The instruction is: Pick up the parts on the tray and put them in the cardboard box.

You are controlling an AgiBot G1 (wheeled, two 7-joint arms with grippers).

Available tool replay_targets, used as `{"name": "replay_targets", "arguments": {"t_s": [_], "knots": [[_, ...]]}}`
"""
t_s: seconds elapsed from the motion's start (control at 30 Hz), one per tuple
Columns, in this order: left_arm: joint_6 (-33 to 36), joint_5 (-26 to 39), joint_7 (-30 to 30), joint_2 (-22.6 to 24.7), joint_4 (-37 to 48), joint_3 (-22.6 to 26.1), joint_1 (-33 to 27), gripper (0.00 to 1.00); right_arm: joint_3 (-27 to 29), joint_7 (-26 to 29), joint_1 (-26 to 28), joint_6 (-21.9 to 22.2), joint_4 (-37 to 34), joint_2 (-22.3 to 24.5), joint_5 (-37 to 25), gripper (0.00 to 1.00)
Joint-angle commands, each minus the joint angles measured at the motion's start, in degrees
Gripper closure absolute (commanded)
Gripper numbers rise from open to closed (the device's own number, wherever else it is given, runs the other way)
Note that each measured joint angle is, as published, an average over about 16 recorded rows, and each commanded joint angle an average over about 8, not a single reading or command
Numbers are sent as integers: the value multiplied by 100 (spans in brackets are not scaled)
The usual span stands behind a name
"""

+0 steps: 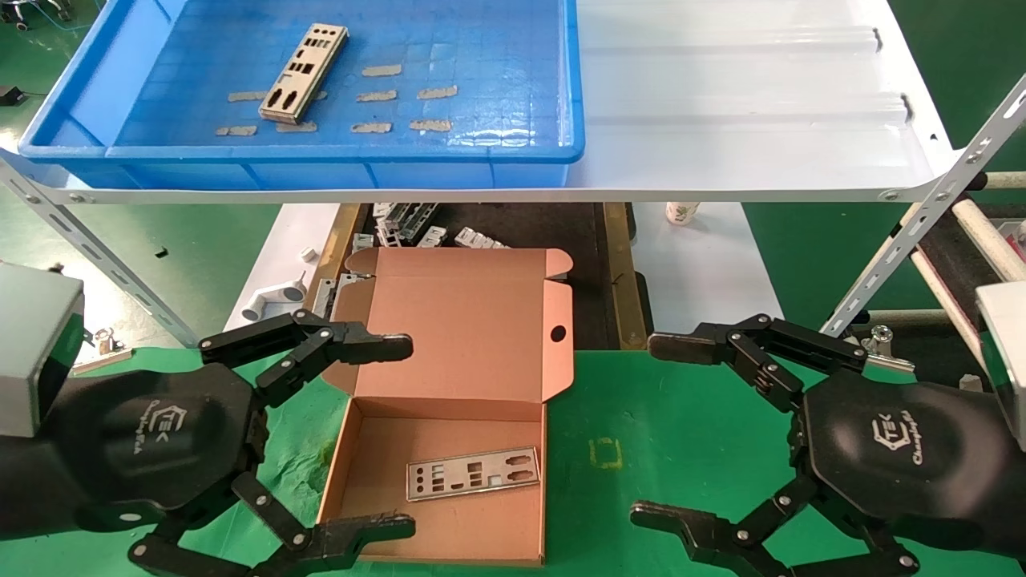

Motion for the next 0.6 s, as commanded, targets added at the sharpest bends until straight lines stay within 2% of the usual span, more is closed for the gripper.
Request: {"name": "replay_targets", "arguments": {"t_s": [0.03, 0.07, 0.3, 0.6], "knots": [[16, -1, 7, -11, -8, 0, 14, 0, 0, 0, 0, 0, 0, 0, 0, 97], [-13, -4, -5, 4, 8, -3, -1, 0, 0, 0, 0, 0, 0, 0, 0, 100], [-427, 161, -36, 276, 304, -1, -427, 0, 0, 0, 0, 0, 0, 0, 0, 100], [-1310, 1181, 258, 1013, 1685, 273, -1746, 0, 0, 0, 0, 0, -1, 0, 0, 100]]}}
